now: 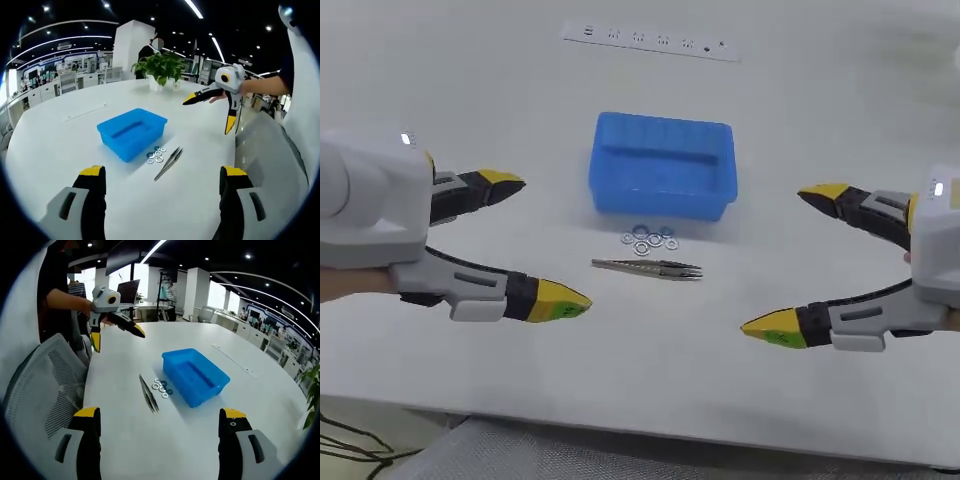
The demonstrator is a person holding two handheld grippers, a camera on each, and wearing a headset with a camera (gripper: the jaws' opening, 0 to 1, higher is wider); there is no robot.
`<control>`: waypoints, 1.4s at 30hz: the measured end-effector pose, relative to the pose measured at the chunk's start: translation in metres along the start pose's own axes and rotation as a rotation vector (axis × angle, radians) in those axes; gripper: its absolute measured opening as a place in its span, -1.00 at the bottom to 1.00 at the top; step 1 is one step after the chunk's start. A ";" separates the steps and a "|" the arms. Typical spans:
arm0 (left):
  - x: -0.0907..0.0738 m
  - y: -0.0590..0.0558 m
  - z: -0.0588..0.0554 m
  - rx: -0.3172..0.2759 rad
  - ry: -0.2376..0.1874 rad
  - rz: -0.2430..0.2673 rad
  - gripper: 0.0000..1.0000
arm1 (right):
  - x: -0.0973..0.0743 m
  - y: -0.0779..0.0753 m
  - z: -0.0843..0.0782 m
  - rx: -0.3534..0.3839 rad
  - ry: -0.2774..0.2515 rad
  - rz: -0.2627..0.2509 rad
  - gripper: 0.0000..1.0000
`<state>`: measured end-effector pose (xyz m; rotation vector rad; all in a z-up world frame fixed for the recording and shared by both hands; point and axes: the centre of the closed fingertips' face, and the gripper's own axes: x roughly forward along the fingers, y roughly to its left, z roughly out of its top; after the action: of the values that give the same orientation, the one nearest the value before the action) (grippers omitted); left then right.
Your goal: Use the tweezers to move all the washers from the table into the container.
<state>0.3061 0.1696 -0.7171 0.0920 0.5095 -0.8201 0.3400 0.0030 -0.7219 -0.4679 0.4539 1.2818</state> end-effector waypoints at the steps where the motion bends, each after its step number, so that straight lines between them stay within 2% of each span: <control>1: 0.001 0.001 -0.002 0.002 0.003 0.003 0.99 | 0.001 -0.001 0.000 -0.003 -0.001 -0.002 0.98; 7: 0.009 0.006 -0.012 0.011 0.017 0.014 0.99 | 0.013 0.003 -0.003 -0.025 0.017 0.035 0.85; 12: 0.023 0.010 -0.028 0.026 0.073 0.007 0.99 | 0.031 0.009 -0.004 -0.024 0.035 0.089 0.76; 16: 0.035 0.007 -0.032 0.052 0.101 -0.017 0.94 | 0.048 0.013 -0.002 -0.027 0.037 0.127 0.69; 20: 0.048 0.004 -0.032 0.074 0.109 -0.055 0.66 | 0.061 0.016 -0.001 -0.027 0.041 0.151 0.55; 23: 0.058 0.003 -0.035 0.086 0.129 -0.077 0.61 | 0.071 0.021 -0.002 -0.015 0.054 0.183 0.38; 29: 0.070 -0.006 -0.046 0.101 0.185 -0.139 0.39 | 0.090 0.029 -0.007 -0.022 0.099 0.229 0.02; 31: 0.072 -0.007 -0.048 0.098 0.193 -0.155 0.30 | 0.094 0.030 -0.007 -0.023 0.098 0.242 -0.11; 35: 0.075 -0.009 -0.050 0.095 0.205 -0.182 0.15 | 0.102 0.030 -0.007 -0.019 0.109 0.253 -0.26; 37: 0.077 -0.009 -0.048 0.095 0.202 -0.193 0.08 | 0.104 0.029 -0.007 -0.015 0.112 0.257 -0.31; 42: 0.079 -0.008 -0.048 0.138 0.222 -0.217 -0.12 | 0.107 0.030 -0.009 -0.030 0.133 0.269 -0.40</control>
<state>0.3263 0.1237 -0.7956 0.2610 0.6799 -1.0637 0.3340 0.0891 -0.7923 -0.5322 0.6258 1.5239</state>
